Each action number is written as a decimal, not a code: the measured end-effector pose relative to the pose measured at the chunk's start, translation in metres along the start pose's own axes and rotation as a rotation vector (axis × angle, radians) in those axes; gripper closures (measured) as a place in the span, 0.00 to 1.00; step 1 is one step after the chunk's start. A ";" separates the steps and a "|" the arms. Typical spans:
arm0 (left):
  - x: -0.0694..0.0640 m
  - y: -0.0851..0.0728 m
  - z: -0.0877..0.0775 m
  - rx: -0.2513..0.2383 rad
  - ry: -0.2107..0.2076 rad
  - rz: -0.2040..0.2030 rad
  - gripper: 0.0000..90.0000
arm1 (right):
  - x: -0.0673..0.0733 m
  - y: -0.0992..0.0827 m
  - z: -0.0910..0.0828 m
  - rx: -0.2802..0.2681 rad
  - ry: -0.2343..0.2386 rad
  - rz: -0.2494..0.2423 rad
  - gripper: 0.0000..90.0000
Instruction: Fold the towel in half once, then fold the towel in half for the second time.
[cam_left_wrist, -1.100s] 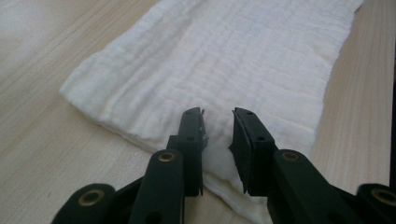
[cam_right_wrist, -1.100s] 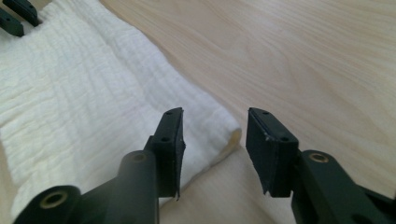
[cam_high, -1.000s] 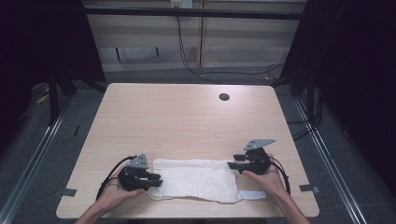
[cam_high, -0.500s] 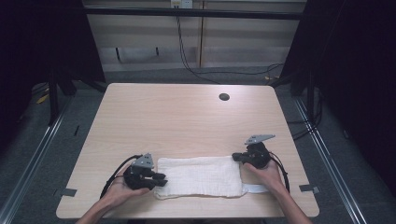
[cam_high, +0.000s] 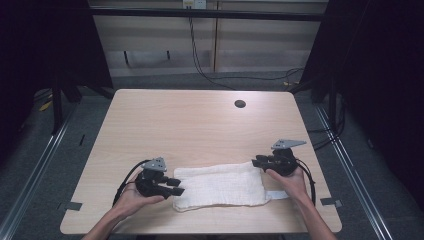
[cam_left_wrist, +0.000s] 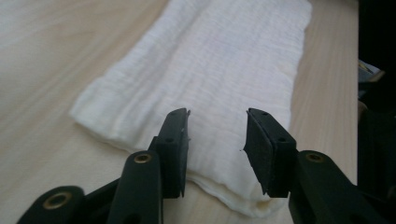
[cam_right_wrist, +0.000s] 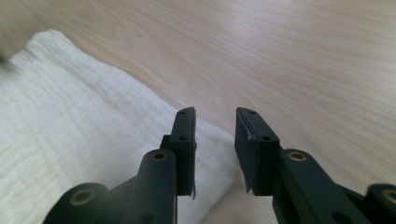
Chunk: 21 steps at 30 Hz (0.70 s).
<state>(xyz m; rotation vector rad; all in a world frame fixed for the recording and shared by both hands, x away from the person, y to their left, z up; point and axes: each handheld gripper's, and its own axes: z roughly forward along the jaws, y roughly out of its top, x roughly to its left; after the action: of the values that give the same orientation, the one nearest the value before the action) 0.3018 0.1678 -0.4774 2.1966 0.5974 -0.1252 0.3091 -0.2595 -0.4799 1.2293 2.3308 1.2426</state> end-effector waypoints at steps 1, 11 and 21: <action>0.002 0.001 -0.001 -0.012 0.007 -0.013 0.63 | 0.002 0.000 -0.002 -0.008 0.019 0.001 0.76; 0.026 0.015 -0.003 -0.039 0.059 -0.085 0.54 | 0.028 0.010 -0.001 0.007 0.098 -0.057 0.74; 0.023 0.035 0.002 -0.020 0.071 -0.017 0.55 | 0.067 0.013 0.002 0.012 0.159 -0.111 0.73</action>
<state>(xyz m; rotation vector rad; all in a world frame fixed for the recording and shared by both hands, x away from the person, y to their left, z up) 0.3383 0.1556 -0.4602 2.1846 0.6542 -0.0505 0.2760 -0.2035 -0.4596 1.0232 2.4834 1.3343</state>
